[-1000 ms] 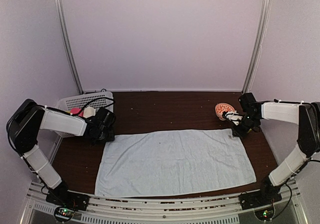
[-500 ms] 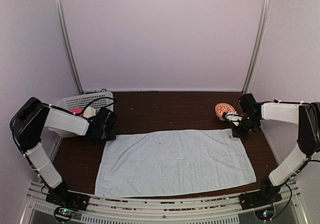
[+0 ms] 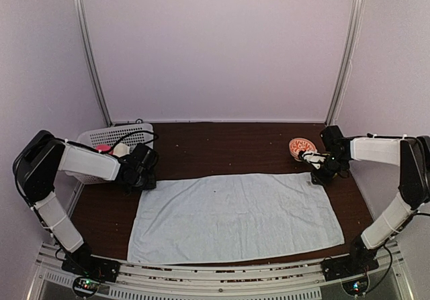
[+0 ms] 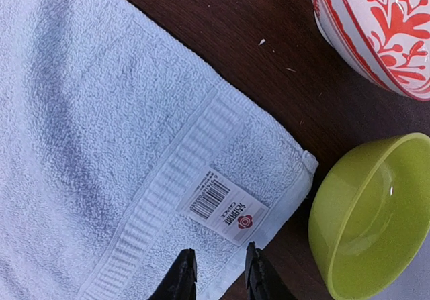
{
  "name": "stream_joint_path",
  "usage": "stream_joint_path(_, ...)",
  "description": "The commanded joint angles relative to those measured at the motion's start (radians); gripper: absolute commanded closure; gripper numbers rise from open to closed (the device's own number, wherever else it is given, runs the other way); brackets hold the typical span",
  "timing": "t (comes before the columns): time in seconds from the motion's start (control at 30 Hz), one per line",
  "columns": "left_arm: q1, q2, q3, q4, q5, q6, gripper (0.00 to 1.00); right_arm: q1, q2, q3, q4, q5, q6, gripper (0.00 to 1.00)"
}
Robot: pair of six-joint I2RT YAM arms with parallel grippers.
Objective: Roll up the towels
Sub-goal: Pick up the towel from the center of the board.
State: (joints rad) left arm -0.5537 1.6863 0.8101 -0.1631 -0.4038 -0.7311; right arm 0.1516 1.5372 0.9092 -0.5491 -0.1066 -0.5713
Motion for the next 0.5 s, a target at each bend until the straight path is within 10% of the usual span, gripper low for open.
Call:
stream_joint_path(0.0, -0.014, 0.016, 0.017, -0.082, -0.005, 0.011, 0.65, -0.001, 0.014, -0.005, 0.009, -0.018, 0.015, 0.74)
stream_joint_path(0.47, -0.020, 0.105, 0.036, -0.057, 0.038, 0.039, 0.83, -0.001, 0.015, -0.017, 0.018, -0.017, 0.016, 0.74)
